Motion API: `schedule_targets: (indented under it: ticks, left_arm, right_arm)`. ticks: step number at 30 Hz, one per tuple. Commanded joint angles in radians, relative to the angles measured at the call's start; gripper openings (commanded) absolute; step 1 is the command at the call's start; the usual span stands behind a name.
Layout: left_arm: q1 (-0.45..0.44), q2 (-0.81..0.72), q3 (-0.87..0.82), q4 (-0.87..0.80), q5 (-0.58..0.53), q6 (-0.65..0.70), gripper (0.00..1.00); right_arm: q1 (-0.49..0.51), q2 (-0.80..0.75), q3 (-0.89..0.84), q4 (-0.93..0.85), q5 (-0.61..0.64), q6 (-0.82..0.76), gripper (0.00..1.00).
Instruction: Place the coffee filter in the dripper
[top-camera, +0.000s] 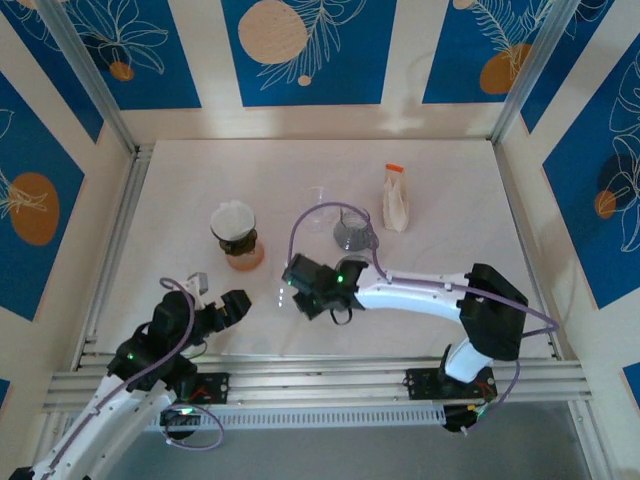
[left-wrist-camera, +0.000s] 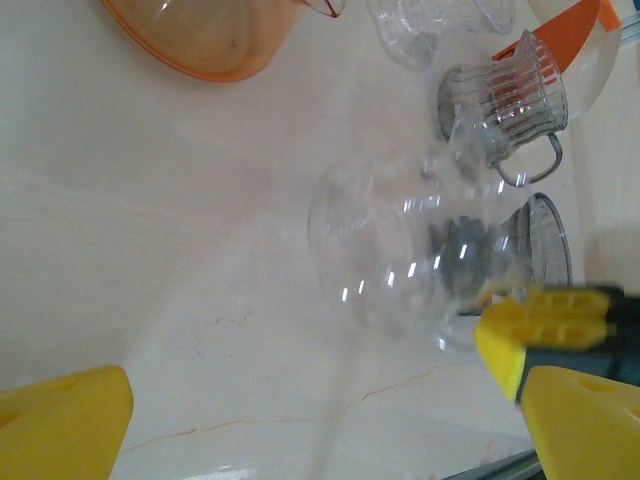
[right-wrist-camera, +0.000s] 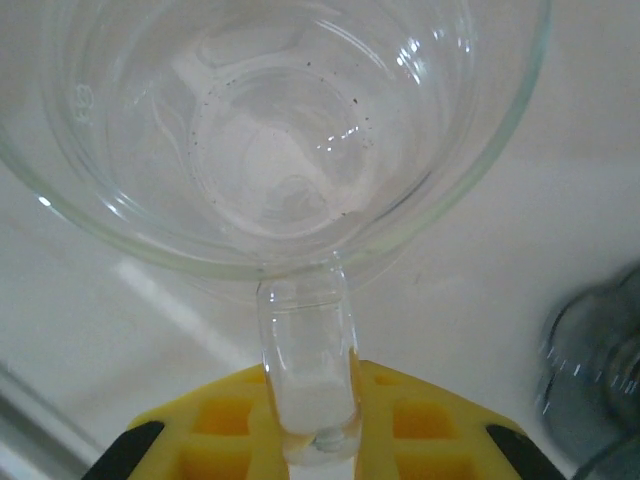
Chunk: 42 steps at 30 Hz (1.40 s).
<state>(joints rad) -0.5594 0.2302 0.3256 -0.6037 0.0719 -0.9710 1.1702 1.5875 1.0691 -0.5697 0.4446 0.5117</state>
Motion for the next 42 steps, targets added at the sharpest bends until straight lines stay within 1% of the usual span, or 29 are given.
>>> schedule_targets:
  ticks: [1,4,8,13,15,16,17,21,23,25,28,31,34,38,41,42]
  left_arm:
    - [-0.006,0.017,-0.008,0.056,0.03,-0.005,1.0]
    - [-0.006,0.036,-0.01,0.083,0.045,0.002,1.0]
    - [-0.007,0.077,-0.016,0.13,0.079,0.006,0.98]
    - [-0.021,0.127,-0.039,0.195,0.117,-0.006,0.91]
    - [-0.036,0.139,-0.053,0.217,0.121,-0.014,0.91]
    - [-0.045,0.143,-0.057,0.225,0.12,-0.018,0.9]
    - [-0.054,0.149,-0.062,0.233,0.116,-0.017,0.91]
    - [-0.09,0.177,-0.069,0.252,0.097,-0.019,0.91]
    - [-0.098,0.19,-0.069,0.265,0.095,-0.019,0.92]
    - [-0.104,0.196,-0.064,0.27,0.093,-0.016,0.93]
    - [-0.106,0.19,-0.059,0.272,0.088,-0.008,0.95]
    - [-0.109,0.189,-0.056,0.272,0.086,-0.003,0.96]
    - [-0.111,0.194,-0.058,0.274,0.086,-0.001,0.96]
    - [-0.112,0.193,-0.054,0.27,0.091,-0.002,0.96]
    - [-0.114,0.192,-0.048,0.268,0.095,-0.002,0.96]
    - [-0.114,0.194,-0.045,0.268,0.097,-0.003,0.96]
  right_arm:
    - [0.071,-0.042,-0.056,-0.076,0.105,0.131,0.12]
    - [0.113,-0.078,-0.11,-0.114,0.143,0.208,0.12]
    - [0.126,-0.131,-0.169,-0.129,0.151,0.28,0.13]
    - [0.136,-0.147,-0.195,-0.122,0.13,0.306,0.15]
    - [0.147,-0.142,-0.198,-0.119,0.126,0.319,0.17]
    - [0.152,-0.14,-0.199,-0.117,0.126,0.326,0.19]
    - [0.158,-0.141,-0.202,-0.12,0.127,0.334,0.24]
    - [0.164,-0.166,-0.207,-0.128,0.134,0.353,0.45]
    - [0.164,-0.192,-0.203,-0.138,0.143,0.349,0.54]
    - [0.165,-0.223,-0.191,-0.16,0.159,0.348,0.58]
    - [0.153,-0.277,-0.161,-0.192,0.176,0.327,0.61]
    - [0.1,-0.319,-0.113,-0.191,0.161,0.261,0.63]
    - [-0.029,-0.311,-0.044,-0.157,0.063,0.166,0.64]
    - [-0.226,-0.225,0.077,-0.116,-0.061,0.071,0.63]
    - [-0.36,-0.102,0.2,-0.1,-0.081,0.013,0.62]
    - [-0.391,-0.068,0.229,-0.093,-0.089,0.007,0.61]
